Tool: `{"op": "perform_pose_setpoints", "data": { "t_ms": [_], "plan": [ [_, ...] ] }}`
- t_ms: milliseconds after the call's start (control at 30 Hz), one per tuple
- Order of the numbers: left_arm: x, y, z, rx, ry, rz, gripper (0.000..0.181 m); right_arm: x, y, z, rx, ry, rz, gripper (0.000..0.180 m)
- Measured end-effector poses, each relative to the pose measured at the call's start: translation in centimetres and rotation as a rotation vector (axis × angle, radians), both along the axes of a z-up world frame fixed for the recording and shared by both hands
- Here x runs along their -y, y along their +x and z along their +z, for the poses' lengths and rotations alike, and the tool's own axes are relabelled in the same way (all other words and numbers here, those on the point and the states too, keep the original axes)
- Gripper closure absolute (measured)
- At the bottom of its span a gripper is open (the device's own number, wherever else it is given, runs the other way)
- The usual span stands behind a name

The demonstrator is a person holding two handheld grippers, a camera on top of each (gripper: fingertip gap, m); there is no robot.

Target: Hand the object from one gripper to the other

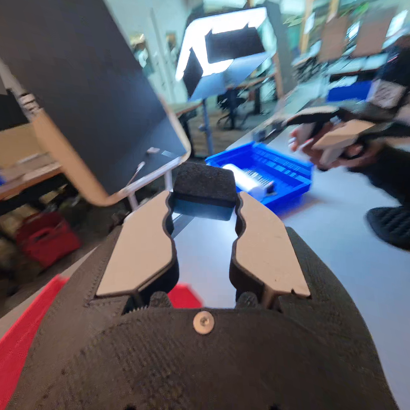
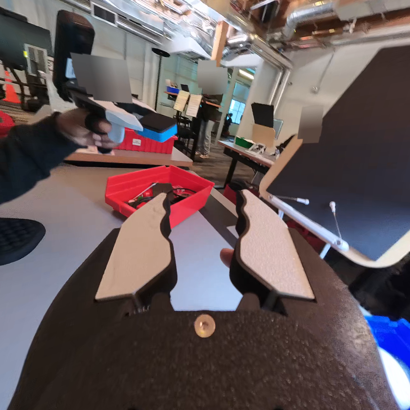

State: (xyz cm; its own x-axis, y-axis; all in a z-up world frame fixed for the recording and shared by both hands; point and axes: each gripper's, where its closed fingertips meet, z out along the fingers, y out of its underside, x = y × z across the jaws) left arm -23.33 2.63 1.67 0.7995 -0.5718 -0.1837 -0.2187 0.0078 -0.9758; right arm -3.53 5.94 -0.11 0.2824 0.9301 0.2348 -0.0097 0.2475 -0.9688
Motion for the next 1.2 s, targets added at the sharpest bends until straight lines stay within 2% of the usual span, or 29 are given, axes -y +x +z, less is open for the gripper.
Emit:
{"op": "perform_pose_setpoints", "data": {
  "t_ms": [233,400,467,600,733,867,1033,1200],
  "plan": [
    [-0.9,-15.9,-7.8,-0.334,-0.368,0.338,0.127,0.3,3.2,-7.2,0.059,-0.097,-0.081,0.126],
    [-0.3,-23.7,-12.8,-0.73,-0.59,0.477,0.127,1.5,4.8,-11.1,0.069,-0.187,-0.081,0.128],
    [-0.6,-24.3,-13.9,-0.83,-0.643,0.45,0.127,1.8,5.1,-12.2,0.073,-0.204,-0.074,0.128],
    [-1.7,-23.1,-16.5,-0.898,-0.758,0.358,0.127,1.7,5.3,-13.4,0.078,-0.213,-0.073,0.127],
    [-1.0,-22.8,-19.6,-1.041,-0.961,0.271,0.127,1.7,5.6,-13.4,0.079,-0.199,-0.078,0.128],
    [-0.1,-22.2,-21.2,-1.097,-1.117,0.2,0.126,1.6,6.1,-13.5,0.072,-0.194,-0.085,0.129],
    [-0.5,-21.0,-20.1,-1.085,-1.15,0.162,0.121,1.1,6.7,-13.2,0.043,-0.207,-0.099,0.129],
    [-2.3,-19.2,-16.3,-1.014,-0.994,0.185,0.119,0.9,7.2,-12.6,0.017,-0.204,-0.113,0.129]
  ]
}}
